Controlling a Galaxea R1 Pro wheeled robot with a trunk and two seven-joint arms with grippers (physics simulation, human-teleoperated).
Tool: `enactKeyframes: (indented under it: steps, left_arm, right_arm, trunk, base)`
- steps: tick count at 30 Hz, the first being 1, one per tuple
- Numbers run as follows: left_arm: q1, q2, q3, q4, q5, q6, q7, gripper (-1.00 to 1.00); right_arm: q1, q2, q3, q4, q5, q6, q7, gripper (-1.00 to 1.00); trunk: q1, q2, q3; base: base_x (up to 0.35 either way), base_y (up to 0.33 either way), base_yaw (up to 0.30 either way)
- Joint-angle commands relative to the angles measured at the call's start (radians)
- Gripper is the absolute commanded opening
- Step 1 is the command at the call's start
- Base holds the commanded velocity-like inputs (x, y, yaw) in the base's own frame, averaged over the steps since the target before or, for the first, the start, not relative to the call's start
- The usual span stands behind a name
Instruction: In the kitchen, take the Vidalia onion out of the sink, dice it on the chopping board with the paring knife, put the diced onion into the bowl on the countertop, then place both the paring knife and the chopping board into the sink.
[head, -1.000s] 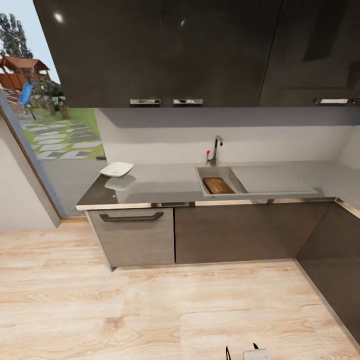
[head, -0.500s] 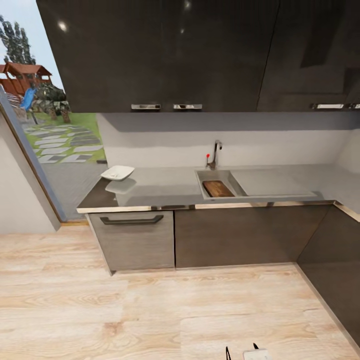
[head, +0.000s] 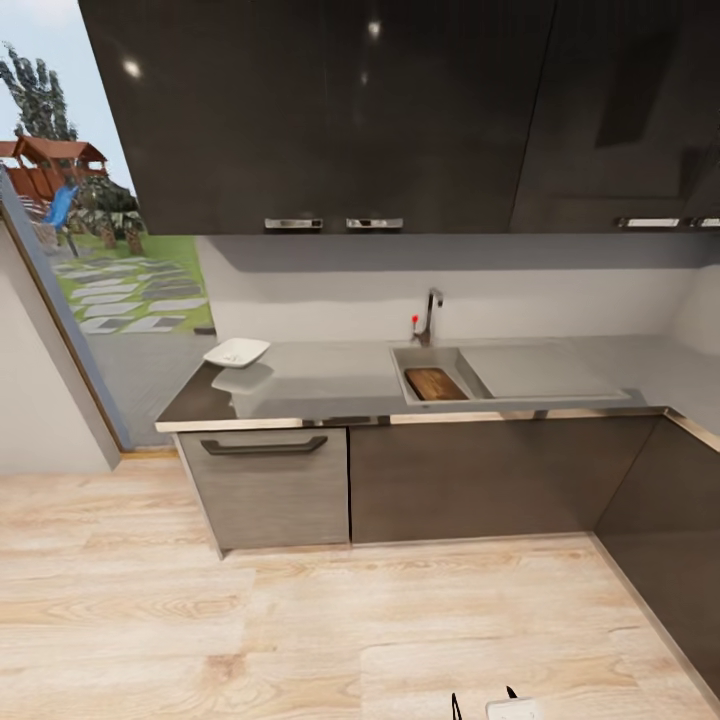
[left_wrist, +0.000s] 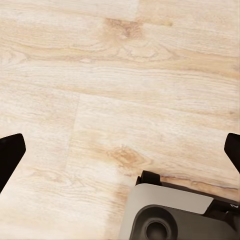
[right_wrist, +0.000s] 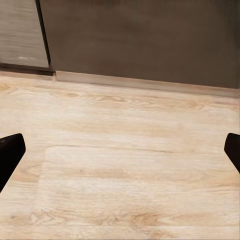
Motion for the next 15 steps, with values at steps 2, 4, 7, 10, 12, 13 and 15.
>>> enactKeyframes:
  steps: [2,4,7,10,12,13,15]
  left_arm:
    - [-0.001,0.0,-0.009,0.0,0.004,-0.002,0.005,1.0]
    - [-0.001,-0.001,-0.009,0.0,0.004,-0.002,0.005,1.0]
    - [-0.001,0.0,-0.009,0.0,0.004,-0.002,0.005,1.0]
    - [-0.001,0.0,-0.009,0.0,0.004,-0.002,0.005,1.0]
    - [-0.001,0.0,-0.009,0.0,0.004,-0.002,0.005,1.0]
    - [-0.001,0.0,-0.009,0.0,0.004,-0.002,0.005,1.0]
    - [-0.001,0.0,-0.009,0.0,0.004,-0.002,0.005,1.0]
  right_arm:
    - [-0.001,0.0,0.008,0.001,0.005,0.0,-0.01,1.0]
    - [-0.001,0.0,0.008,0.001,0.005,0.0,-0.01,1.0]
    - [-0.001,0.0,0.008,0.001,0.005,0.0,-0.01,1.0]
    - [-0.001,0.0,0.008,0.001,0.005,0.0,-0.01,1.0]
    - [-0.001,0.0,0.008,0.001,0.005,0.0,-0.01,1.0]
    - [-0.001,0.0,0.008,0.001,0.005,0.0,-0.01,1.0]
    - [-0.001,0.0,0.008,0.001,0.005,0.0,-0.01,1.0]
  trunk:
    - [0.001,-0.002,0.001]
    - [0.001,-0.002,0.004]
    - [0.001,-0.002,0.009]
    - [0.001,-0.002,0.014]
    - [0.001,-0.002,0.017]
    - [0.001,-0.002,0.019]
    - [0.001,-0.002,0.022]
  base:
    - [0.0,0.0,0.0]
    - [0.0,0.0,0.0]
    - [0.0,0.0,0.0]
    - [0.0,0.0,0.0]
    - [0.0,0.0,0.0]
    - [0.0,0.0,0.0]
    - [0.0,0.0,0.0]
